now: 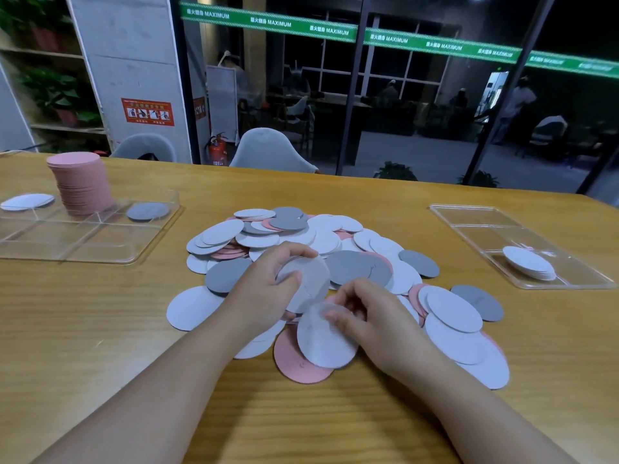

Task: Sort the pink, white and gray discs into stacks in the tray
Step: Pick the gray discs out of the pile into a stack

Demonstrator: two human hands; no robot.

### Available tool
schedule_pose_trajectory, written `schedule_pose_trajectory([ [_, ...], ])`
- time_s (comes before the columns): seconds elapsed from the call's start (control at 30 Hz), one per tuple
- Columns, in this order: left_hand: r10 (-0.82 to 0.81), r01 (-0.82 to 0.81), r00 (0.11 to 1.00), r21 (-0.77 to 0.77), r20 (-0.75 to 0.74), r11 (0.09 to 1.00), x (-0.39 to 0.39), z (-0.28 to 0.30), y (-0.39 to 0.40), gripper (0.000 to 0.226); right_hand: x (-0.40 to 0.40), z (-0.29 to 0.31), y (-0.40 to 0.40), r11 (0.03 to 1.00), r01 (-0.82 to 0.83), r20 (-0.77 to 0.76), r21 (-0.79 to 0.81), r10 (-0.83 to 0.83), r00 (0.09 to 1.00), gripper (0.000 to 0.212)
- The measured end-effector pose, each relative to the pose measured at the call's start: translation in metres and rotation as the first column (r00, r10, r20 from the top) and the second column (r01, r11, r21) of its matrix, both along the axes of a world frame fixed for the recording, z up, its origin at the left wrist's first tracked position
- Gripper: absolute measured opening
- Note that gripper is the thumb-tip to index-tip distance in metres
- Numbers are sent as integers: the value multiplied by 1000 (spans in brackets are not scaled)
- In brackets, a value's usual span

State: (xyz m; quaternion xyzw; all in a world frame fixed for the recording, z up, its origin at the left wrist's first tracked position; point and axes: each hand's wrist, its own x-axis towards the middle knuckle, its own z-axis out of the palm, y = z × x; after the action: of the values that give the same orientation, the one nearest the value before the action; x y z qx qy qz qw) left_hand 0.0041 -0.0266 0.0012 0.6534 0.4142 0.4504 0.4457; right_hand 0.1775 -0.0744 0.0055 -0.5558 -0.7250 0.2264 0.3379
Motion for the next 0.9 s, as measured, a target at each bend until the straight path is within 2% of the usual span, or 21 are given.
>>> schedule_pose_trajectory([
  [0.13,-58,62,995,-55,80,997,4,1,-3,27,9,2,6,985,161,-175,64,-148,973,13],
  [0.2,-80,82,996,-41,50,996,5,2,-5,18,11,3,8,979,195,-231,60,-177,957,12],
  [0.37,-97,100,993,50,-73,994,10,-1,-9,36,14,3,10,989,147,-274,22,-135,952,14],
  [0.47,-90,97,992,74,-93,993,10,-2,-9,40,30,8,10,987,154,-120,52,-147,982,19],
  [0.57,-75,84,992,86,-104,993,8,-2,-7,41,46,12,8,989,144,88,-41,-140,986,16],
  [0.7,-58,77,985,119,-161,990,8,-3,-6,40,58,13,5,981,123,195,-149,-93,976,43],
  [0.8,-50,77,981,136,-187,988,9,-4,-7,39,59,11,3,975,118,371,-188,-41,928,63],
  [0.9,-51,79,980,139,-193,987,11,-4,-9,39,58,10,3,982,110,395,-157,-40,918,58],
])
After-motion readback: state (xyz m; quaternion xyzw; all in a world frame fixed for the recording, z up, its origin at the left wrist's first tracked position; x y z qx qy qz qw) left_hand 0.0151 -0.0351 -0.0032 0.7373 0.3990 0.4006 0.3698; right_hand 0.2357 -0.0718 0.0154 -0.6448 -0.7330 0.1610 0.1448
